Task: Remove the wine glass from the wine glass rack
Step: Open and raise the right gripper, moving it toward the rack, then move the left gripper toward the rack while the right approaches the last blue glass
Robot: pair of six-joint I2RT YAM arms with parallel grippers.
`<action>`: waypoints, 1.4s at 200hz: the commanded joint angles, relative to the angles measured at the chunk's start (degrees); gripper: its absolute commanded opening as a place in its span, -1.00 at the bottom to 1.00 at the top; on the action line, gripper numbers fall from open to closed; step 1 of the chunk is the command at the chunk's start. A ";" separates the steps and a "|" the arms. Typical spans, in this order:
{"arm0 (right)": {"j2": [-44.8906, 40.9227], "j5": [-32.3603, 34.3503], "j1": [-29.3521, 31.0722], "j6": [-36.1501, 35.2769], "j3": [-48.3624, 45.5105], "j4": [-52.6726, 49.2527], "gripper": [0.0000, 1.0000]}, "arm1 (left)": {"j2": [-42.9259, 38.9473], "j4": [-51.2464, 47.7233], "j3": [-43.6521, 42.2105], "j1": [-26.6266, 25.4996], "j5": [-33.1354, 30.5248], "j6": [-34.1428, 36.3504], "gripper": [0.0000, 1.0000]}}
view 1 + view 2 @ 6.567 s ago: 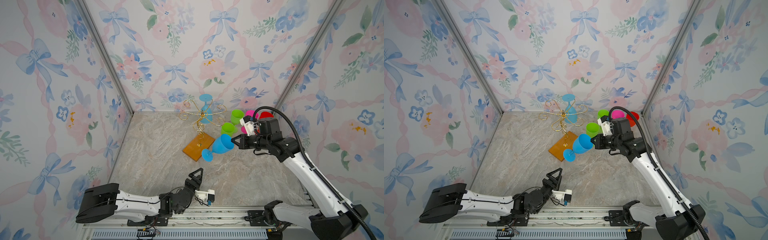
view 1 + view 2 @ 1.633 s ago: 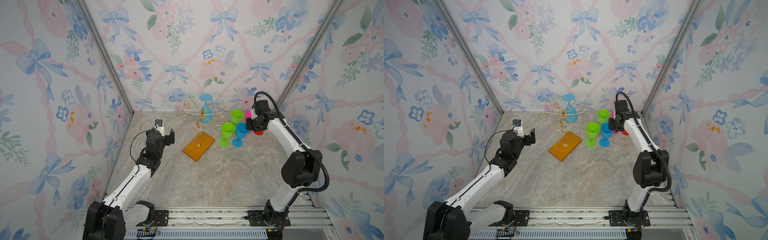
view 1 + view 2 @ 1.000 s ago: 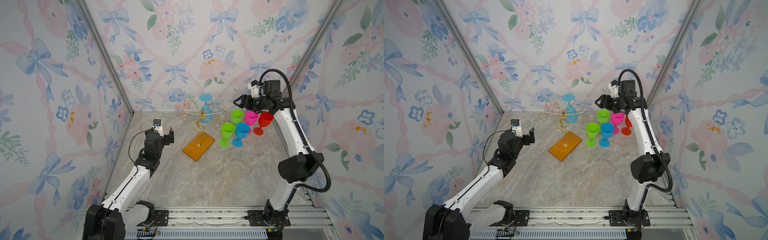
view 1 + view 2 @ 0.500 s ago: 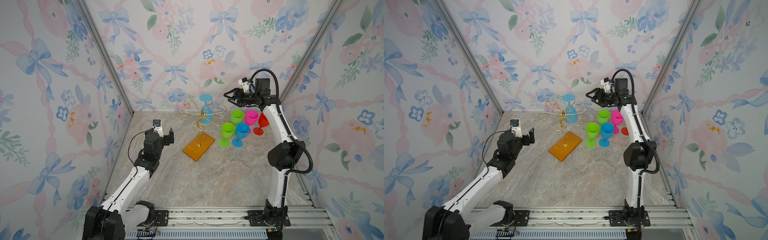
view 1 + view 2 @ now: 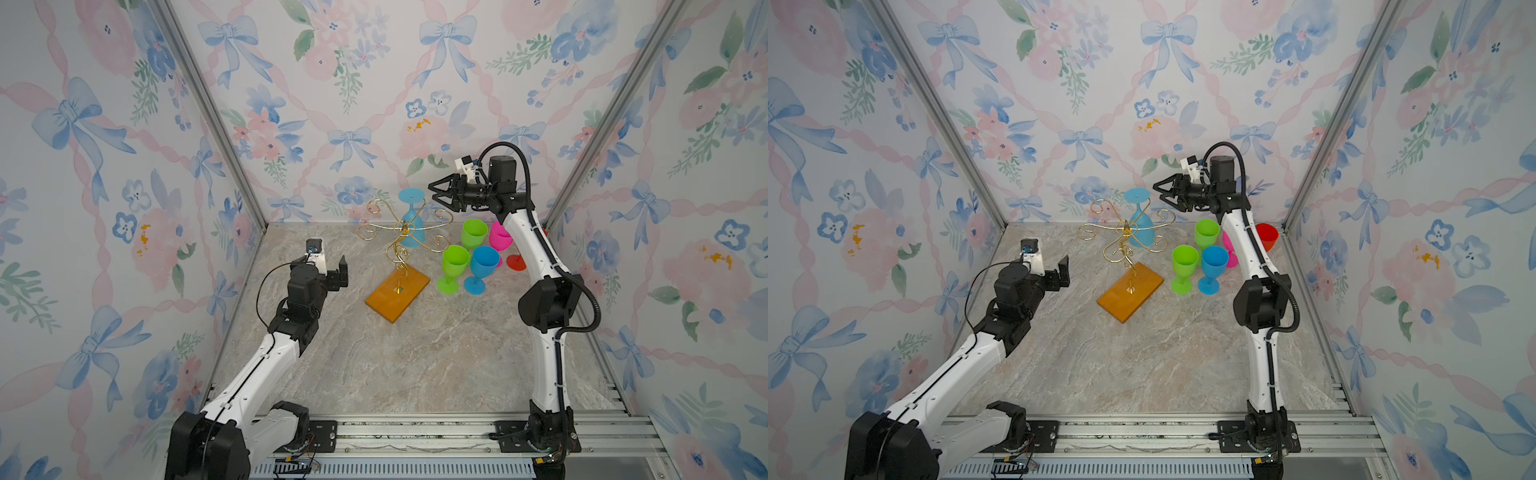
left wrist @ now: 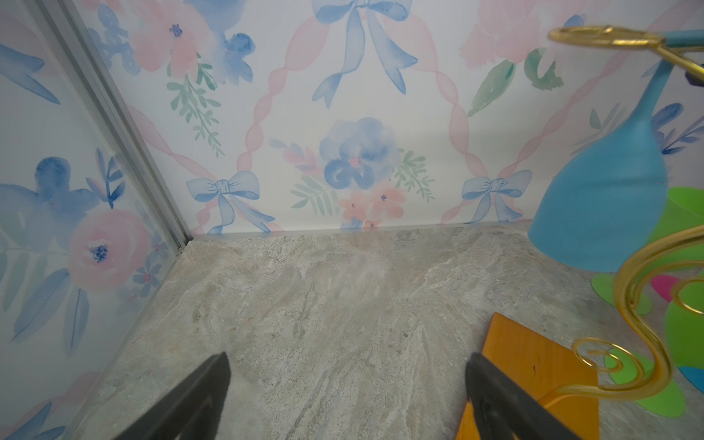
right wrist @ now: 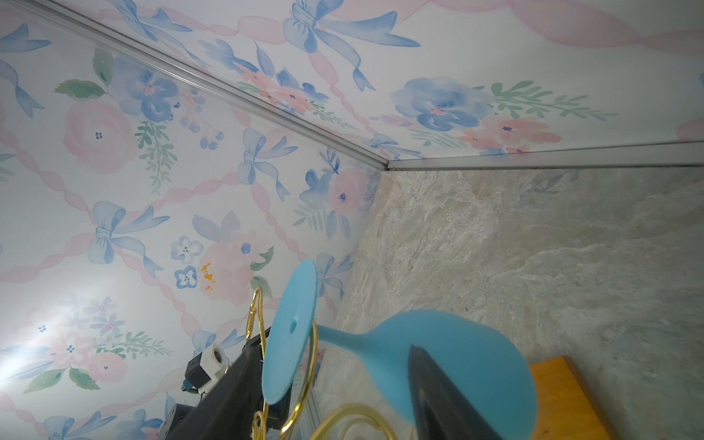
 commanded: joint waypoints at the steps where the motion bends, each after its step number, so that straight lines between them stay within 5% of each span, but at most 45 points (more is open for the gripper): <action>1: 0.06 -1.80 0.82 1.01 2.14 2.01 0.26 | -1.22 1.36 -0.37 0.52 1.57 -2.10 0.96; 44: -3.68 0.89 -0.72 -3.36 0.82 -2.36 0.23 | -3.19 -3.27 3.49 1.73 7.85 -10.54 0.96; 95: -15.43 5.92 -3.25 -14.98 -9.58 -11.42 0.18 | -5.09 -8.56 10.44 3.30 17.55 -18.80 0.94; 150: -25.62 6.66 -2.41 -19.27 -22.23 -13.25 0.19 | -0.43 -8.47 16.83 4.06 29.64 -30.57 0.88; 213: -27.93 15.10 -1.64 -24.22 -23.90 -20.14 0.10 | 3.93 -8.40 20.07 4.15 35.21 -35.21 0.79; 280: -29.34 14.96 -0.29 -24.53 -27.96 -19.31 0.01 | 7.32 -8.41 22.51 4.68 42.11 -40.70 0.48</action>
